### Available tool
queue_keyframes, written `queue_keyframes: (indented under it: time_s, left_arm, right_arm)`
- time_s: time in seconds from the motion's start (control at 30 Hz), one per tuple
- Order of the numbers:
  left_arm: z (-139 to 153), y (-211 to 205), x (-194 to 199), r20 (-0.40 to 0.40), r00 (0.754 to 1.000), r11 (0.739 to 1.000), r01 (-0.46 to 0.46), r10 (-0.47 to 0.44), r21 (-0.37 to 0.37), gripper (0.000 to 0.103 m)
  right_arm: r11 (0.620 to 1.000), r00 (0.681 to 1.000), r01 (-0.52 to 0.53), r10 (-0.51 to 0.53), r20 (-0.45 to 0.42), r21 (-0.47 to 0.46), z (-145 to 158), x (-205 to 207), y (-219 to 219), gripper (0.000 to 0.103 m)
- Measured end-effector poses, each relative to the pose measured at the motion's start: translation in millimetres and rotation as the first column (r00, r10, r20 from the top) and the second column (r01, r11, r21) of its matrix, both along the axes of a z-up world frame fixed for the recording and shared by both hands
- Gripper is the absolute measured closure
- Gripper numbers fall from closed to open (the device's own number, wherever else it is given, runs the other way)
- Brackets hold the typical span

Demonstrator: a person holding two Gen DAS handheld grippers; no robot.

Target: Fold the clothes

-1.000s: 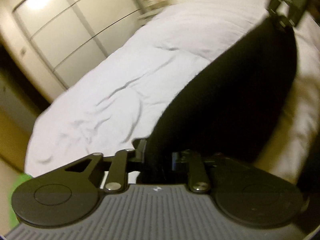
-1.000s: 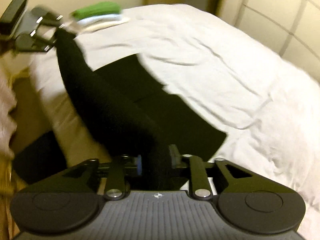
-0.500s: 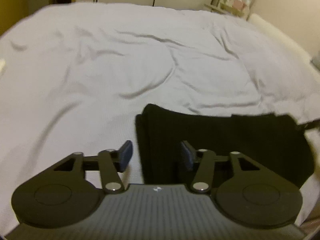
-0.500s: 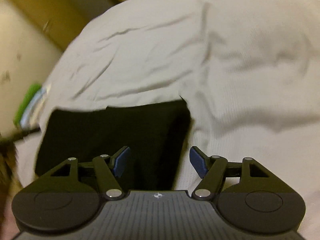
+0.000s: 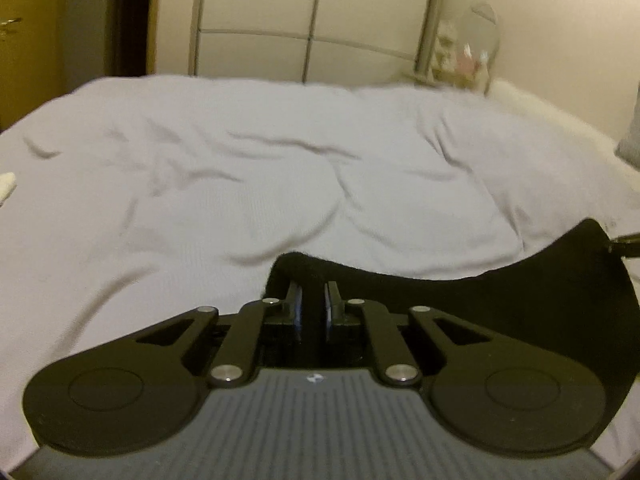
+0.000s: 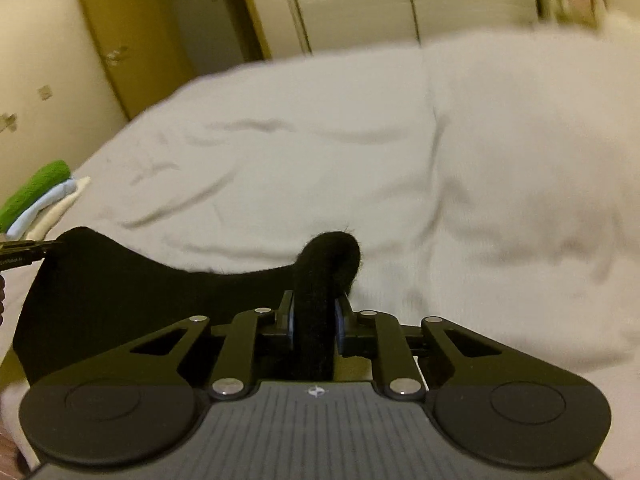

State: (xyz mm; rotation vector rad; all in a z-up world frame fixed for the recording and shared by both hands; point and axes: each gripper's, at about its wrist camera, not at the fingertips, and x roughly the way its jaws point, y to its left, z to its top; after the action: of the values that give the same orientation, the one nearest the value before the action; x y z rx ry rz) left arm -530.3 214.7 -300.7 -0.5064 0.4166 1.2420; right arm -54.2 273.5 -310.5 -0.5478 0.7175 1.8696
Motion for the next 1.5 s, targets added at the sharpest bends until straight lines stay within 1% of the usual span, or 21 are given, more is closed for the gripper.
queue_keyframes:
  time_s: [0.07,0.2,0.23,0.3,0.33,0.4,0.5,0.57,0.63,0.7,0.77,0.83,0.93,0.97,1.0,1.1,1.17,1.2,1.27,1.37,1.5]
  left_arm:
    - [-4,1,-5,0.009,0.999,0.999,-0.034,0.034,0.010,0.094]
    - [-35,24,-1,-0.058,0.996,0.995,-0.069,0.065,-0.076,0.092]
    - [-41,28,3,-0.086,0.994,0.994,-0.069,0.062,-0.081,0.092]
    - [-42,28,8,-0.134,0.988,0.994,-0.082,0.073,-0.065,0.088]
    - [-39,28,10,-0.153,0.985,0.994,-0.091,0.081,-0.058,0.082]
    - [-29,24,7,-0.164,0.979,0.991,-0.126,0.117,-0.040,0.076]
    - [-5,4,6,-0.226,0.951,0.977,-0.212,0.212,0.027,0.081]
    - [9,-13,16,-0.271,0.941,0.980,-0.191,0.201,0.063,0.081]
    - [16,-30,32,-0.250,0.962,0.994,-0.099,0.110,0.056,0.080]
    - [14,-44,59,-0.261,0.965,0.999,0.012,0.000,0.046,0.080]
    - [3,-51,84,-0.306,0.950,0.995,0.082,-0.063,0.048,0.079]
    - [-13,-44,91,-0.326,0.943,0.996,0.081,-0.068,0.025,0.079]
    - [-39,-27,81,-0.336,0.941,0.999,0.038,-0.039,-0.008,0.078]
    - [-48,-21,72,-0.342,0.940,1.000,0.013,-0.015,-0.007,0.078]
    - [-50,-19,59,-0.297,0.955,1.000,-0.008,0.003,-0.014,0.080]
    - [-48,-12,27,-0.173,0.983,0.997,-0.069,0.062,-0.039,0.100]
    - [-39,-18,19,-0.143,0.985,0.994,-0.101,0.094,-0.038,0.100]
    - [-33,-26,18,-0.136,0.985,0.993,-0.111,0.106,-0.031,0.101]
    - [-23,-42,17,-0.122,0.984,0.991,-0.131,0.128,-0.018,0.100]
    - [-4,-86,34,-0.150,0.984,0.995,-0.093,0.097,0.032,0.097]
    - [-11,-120,51,-0.165,0.983,0.997,-0.073,0.077,0.026,0.093]
  right_arm:
    - [0.999,1.000,0.002,-0.003,0.019,0.043,5,-4,0,0.087]
    - [0.996,0.993,0.079,-0.075,0.086,-0.040,-28,-8,21,0.088]
    - [0.993,0.989,0.098,-0.089,0.121,-0.065,-41,-10,25,0.088]
    - [0.983,0.985,0.145,-0.132,0.110,-0.115,-57,-10,28,0.084]
    - [0.976,0.982,0.168,-0.154,0.105,-0.140,-65,-9,30,0.081]
    - [0.964,0.971,0.226,-0.211,0.111,-0.141,-59,-6,27,0.053]
    - [0.953,0.942,0.300,-0.288,0.172,-0.050,-32,-7,9,0.037]
    - [0.956,0.941,0.290,-0.291,0.171,0.030,-13,-17,-10,0.036]
    - [0.962,0.953,0.258,-0.268,0.141,0.088,4,-30,-30,0.036]
    - [0.984,0.980,0.165,-0.171,0.102,0.067,7,-53,-44,0.036]
    - [0.997,0.990,0.056,-0.061,0.130,0.046,-1,-88,-56,0.036]
    - [0.998,0.979,-0.030,0.018,0.203,0.055,-14,-124,-63,0.036]
    - [0.993,0.957,-0.106,0.090,0.277,0.043,-35,-148,-61,0.036]
    - [0.996,0.960,-0.075,0.062,0.273,0.037,-40,-139,-56,0.034]
    - [0.999,0.963,-0.043,0.034,0.268,0.031,-46,-131,-50,0.031]
    - [0.996,0.969,0.085,-0.085,0.233,0.007,-57,-89,-38,0.031]
    - [0.988,0.970,0.151,-0.145,0.195,-0.014,-57,-62,-37,0.037]
    - [0.986,0.972,0.167,-0.160,0.173,-0.027,-54,-52,-39,0.048]
    - [0.977,0.967,0.211,-0.203,0.155,-0.035,-46,-40,-45,0.053]
    - [0.969,0.968,0.245,-0.244,0.055,-0.014,-23,-36,-80,0.046]
    - [0.982,0.982,0.189,-0.189,-0.006,0.002,-8,-58,-130,0.042]
